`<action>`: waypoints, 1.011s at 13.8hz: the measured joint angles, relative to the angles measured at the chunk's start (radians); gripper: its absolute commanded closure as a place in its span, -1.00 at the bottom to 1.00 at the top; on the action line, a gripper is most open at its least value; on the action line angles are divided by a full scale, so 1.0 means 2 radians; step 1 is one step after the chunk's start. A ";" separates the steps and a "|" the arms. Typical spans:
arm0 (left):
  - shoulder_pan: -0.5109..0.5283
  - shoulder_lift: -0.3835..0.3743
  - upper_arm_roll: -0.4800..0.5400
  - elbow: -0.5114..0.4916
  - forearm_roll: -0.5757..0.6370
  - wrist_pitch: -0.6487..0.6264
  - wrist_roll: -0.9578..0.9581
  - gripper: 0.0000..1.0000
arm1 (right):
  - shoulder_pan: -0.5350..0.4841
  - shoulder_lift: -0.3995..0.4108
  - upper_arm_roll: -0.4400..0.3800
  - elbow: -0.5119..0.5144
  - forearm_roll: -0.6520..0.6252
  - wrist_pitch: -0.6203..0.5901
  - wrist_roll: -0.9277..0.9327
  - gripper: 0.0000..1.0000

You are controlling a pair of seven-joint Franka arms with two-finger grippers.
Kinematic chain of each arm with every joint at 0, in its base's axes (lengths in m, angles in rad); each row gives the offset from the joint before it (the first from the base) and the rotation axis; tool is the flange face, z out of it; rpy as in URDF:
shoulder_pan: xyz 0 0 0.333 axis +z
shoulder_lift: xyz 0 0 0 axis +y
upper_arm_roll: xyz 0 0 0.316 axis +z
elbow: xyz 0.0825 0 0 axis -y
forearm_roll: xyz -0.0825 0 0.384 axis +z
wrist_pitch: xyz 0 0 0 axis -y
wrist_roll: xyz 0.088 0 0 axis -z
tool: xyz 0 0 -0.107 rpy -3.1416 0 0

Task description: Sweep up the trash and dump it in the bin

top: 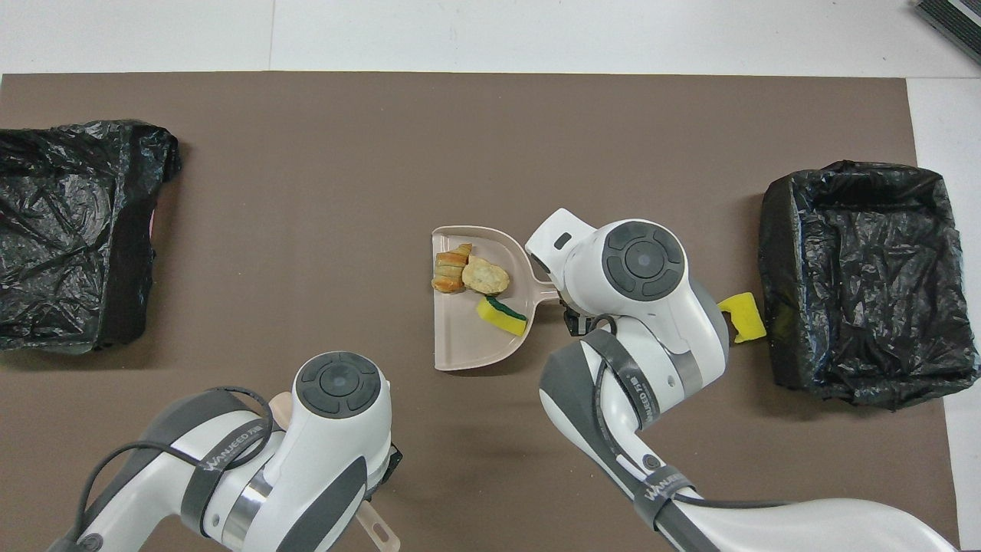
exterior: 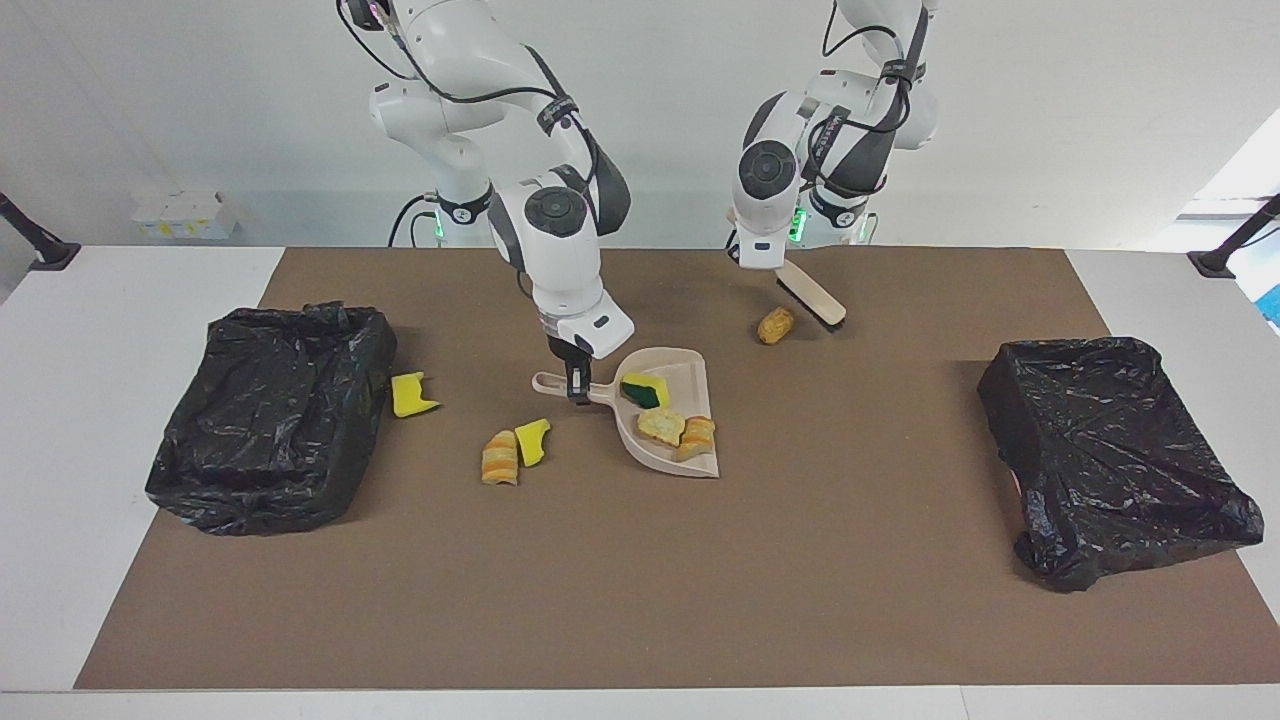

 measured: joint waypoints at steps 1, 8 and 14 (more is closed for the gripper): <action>0.000 -0.003 0.001 -0.008 -0.011 0.012 -0.003 1.00 | 0.000 0.000 0.000 0.000 0.000 0.000 0.000 1.00; 0.014 0.000 0.006 -0.020 -0.042 0.124 -0.011 1.00 | 0.000 0.000 0.000 0.000 0.000 0.000 0.000 1.00; 0.020 0.036 0.006 -0.003 -0.059 0.263 -0.011 1.00 | 0.000 0.000 0.000 0.000 0.000 0.000 0.000 1.00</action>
